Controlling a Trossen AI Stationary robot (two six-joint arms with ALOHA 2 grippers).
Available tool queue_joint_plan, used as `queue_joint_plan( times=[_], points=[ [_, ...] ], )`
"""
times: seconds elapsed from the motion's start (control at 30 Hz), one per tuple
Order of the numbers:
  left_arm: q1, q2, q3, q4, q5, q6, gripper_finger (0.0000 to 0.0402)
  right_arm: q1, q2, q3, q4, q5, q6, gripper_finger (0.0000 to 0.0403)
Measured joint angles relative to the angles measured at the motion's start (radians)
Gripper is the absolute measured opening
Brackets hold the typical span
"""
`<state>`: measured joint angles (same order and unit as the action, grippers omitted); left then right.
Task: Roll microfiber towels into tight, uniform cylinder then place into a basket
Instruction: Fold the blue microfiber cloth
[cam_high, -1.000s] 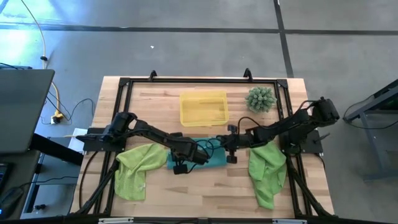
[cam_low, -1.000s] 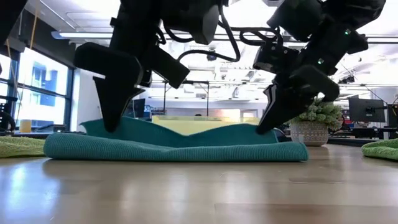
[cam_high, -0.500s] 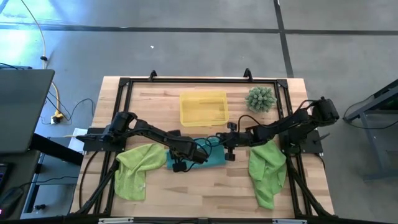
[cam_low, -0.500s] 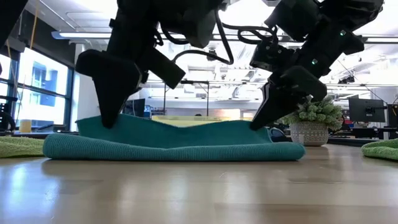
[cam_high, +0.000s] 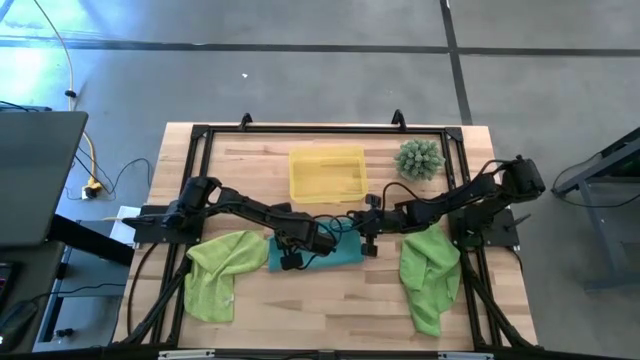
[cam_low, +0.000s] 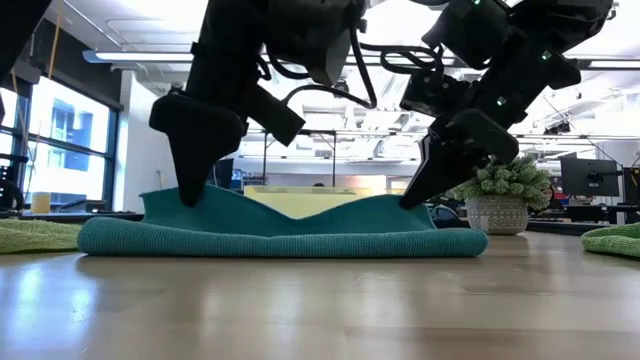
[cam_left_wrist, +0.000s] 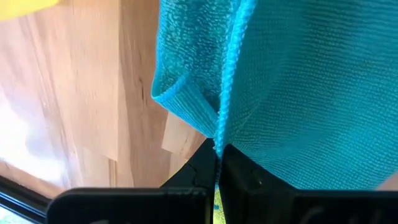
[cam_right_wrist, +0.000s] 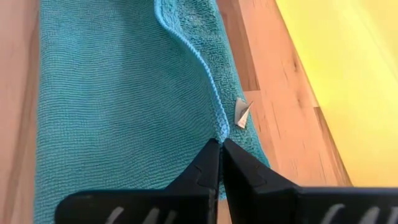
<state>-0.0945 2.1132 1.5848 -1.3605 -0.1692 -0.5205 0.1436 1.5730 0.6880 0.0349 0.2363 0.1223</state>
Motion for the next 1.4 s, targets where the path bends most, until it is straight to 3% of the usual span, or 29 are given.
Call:
queue_joint_plan(
  times=[0.2,0.47,0.73,1.07,1.4],
  points=[
    [0.005,0.000,0.000,0.000,-0.033,0.000,0.0000,0.000,0.000,0.000,0.000,0.028,-0.059,0.0040],
    [0.005,0.000,0.000,0.002,-0.036,0.000,0.0000,0.000,0.000,0.013,-0.011,0.232,-0.131,0.0124],
    [0.011,0.000,0.000,0.001,-0.038,0.000,0.0000,0.026,-0.002,0.050,-0.011,0.163,-0.117,0.0133],
    [0.014,0.000,0.000,0.002,-0.047,0.000,0.0000,0.017,-0.002,0.050,-0.154,0.138,0.082,0.0133],
    [0.014,0.000,0.000,0.001,-0.048,0.000,0.0000,-0.019,0.096,0.050,-0.118,0.038,0.237,0.0133]
  ],
)
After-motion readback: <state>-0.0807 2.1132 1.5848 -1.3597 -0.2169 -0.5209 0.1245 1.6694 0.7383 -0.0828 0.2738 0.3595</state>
